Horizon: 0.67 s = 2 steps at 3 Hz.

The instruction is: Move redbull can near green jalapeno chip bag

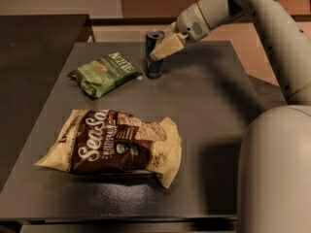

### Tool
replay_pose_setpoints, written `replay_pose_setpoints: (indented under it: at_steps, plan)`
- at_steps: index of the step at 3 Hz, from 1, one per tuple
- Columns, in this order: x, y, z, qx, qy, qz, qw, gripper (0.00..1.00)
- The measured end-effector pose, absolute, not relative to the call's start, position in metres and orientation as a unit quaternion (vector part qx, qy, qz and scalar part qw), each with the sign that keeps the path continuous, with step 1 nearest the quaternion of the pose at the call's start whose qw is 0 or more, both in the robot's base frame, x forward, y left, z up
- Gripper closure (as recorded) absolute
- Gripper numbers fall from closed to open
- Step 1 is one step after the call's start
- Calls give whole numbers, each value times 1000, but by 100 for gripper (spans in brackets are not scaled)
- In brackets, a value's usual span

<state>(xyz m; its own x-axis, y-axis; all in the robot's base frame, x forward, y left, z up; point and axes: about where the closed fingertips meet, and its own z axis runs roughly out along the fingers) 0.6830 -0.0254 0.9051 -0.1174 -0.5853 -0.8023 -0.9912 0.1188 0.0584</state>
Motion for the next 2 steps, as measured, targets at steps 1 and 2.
replay_pose_setpoints:
  at_steps: [1,2]
  plan:
    - [684,-23,904,-583,676,319,319,0]
    - [684,-22,904,-583,676,319,319,0]
